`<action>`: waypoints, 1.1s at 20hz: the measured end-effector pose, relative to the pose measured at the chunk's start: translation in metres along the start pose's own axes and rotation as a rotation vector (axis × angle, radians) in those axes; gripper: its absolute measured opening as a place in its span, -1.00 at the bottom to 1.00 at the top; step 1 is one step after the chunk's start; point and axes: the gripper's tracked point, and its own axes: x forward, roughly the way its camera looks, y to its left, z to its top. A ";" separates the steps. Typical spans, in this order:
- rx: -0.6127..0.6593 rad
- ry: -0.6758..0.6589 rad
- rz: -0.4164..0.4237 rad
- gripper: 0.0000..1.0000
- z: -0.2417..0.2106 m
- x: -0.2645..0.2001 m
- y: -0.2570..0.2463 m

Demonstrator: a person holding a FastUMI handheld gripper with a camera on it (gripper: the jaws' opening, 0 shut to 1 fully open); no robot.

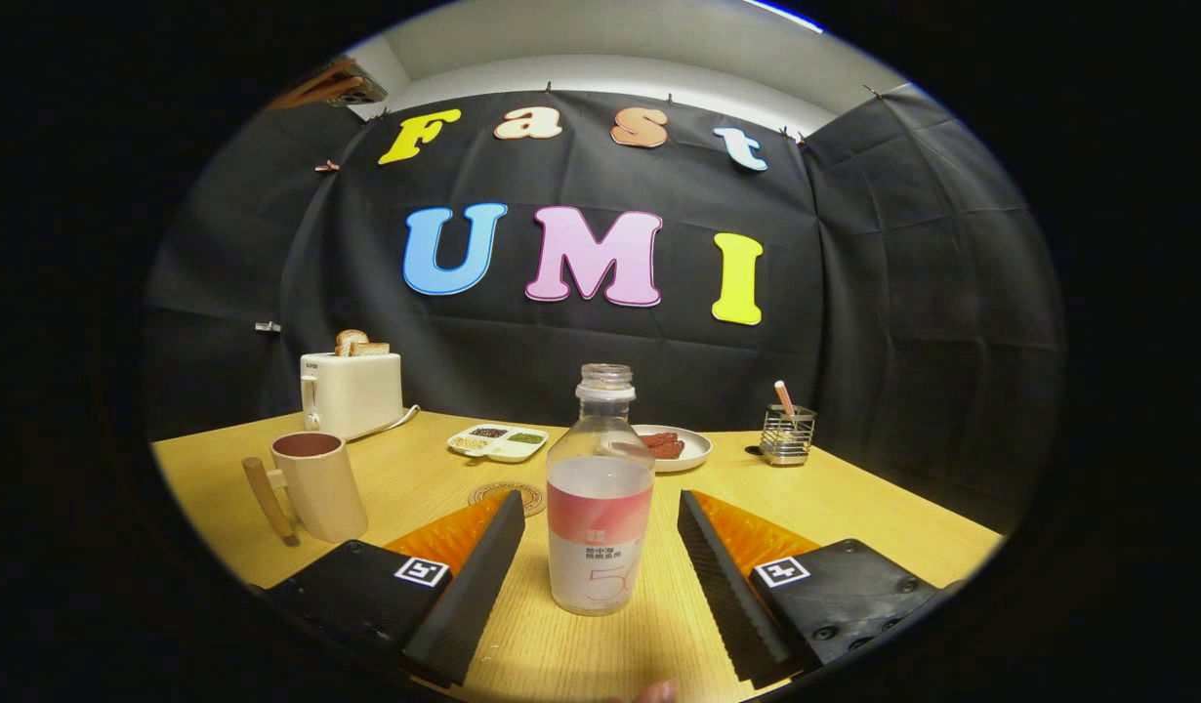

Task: Take the bottle from table, then pour the juice into the cup, finally place the bottle on the coaster

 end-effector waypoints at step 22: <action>-0.045 0.040 -0.085 0.47 -0.005 0.036 -0.002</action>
